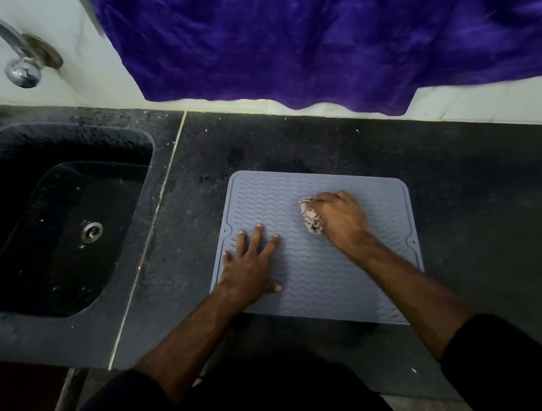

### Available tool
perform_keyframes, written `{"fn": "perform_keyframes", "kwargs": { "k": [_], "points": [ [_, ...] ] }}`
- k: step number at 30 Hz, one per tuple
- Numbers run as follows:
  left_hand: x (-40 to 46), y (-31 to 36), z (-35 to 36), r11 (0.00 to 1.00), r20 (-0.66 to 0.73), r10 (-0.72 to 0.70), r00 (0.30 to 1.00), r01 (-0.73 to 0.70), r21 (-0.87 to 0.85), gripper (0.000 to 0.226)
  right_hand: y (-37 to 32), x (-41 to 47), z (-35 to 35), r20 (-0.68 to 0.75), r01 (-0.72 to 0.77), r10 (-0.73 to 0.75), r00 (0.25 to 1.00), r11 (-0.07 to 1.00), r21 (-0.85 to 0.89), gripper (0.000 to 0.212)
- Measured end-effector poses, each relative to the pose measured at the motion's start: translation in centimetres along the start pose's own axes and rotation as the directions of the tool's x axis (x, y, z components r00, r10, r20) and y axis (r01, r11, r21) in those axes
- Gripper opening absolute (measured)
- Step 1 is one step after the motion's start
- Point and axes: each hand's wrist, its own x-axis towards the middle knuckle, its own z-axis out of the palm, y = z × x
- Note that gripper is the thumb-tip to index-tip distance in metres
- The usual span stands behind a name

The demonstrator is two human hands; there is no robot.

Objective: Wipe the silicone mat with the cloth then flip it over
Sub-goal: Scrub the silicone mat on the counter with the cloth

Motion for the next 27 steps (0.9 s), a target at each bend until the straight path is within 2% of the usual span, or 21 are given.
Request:
{"fn": "perform_keyframes", "kwargs": {
  "k": [3,5,8,11,16,21,24,27],
  "points": [
    [-0.1,0.3,-0.2,1.000,0.000,-0.007,1.000,0.007,0.018,0.107,1.4,-0.2,-0.2,-0.019,-0.084,0.085,0.996,0.995,0.045,0.041],
    [-0.1,0.6,-0.3,0.999,0.003,-0.017,1.000,0.017,0.029,0.107,0.8,0.0,-0.8,-0.053,-0.088,0.094,0.994,0.991,0.101,0.032],
    [-0.1,0.9,-0.4,0.998,0.009,-0.031,0.999,0.030,0.049,0.107,-1.4,-0.2,-1.2,-0.043,-0.020,0.027,0.999,0.989,0.148,0.047],
    [0.1,0.8,-0.4,0.998,0.014,-0.034,0.999,0.034,0.046,0.107,-2.2,-0.8,-0.9,-0.014,0.026,-0.025,1.000,0.998,0.065,0.058],
    [0.1,0.3,0.1,0.999,-0.012,-0.026,1.000,0.027,0.040,0.107,1.9,-2.1,-0.5,0.015,-0.074,0.074,0.997,0.997,0.032,0.052],
    [0.0,0.4,0.0,0.999,-0.028,-0.025,0.999,0.025,0.025,0.106,2.4,-2.3,-0.1,-0.016,-0.085,0.085,0.996,0.995,0.047,0.048],
    [0.3,1.6,-0.6,0.999,-0.082,0.028,0.996,-0.030,-0.025,0.105,2.2,-2.5,-0.1,-0.024,-0.087,0.089,0.996,0.995,0.055,0.048],
    [1.3,3.9,-1.2,0.995,-0.077,0.086,0.993,-0.089,-0.034,0.109,2.0,-2.5,0.2,-0.030,-0.110,0.113,0.993,0.990,0.083,0.046]
  ]
}}
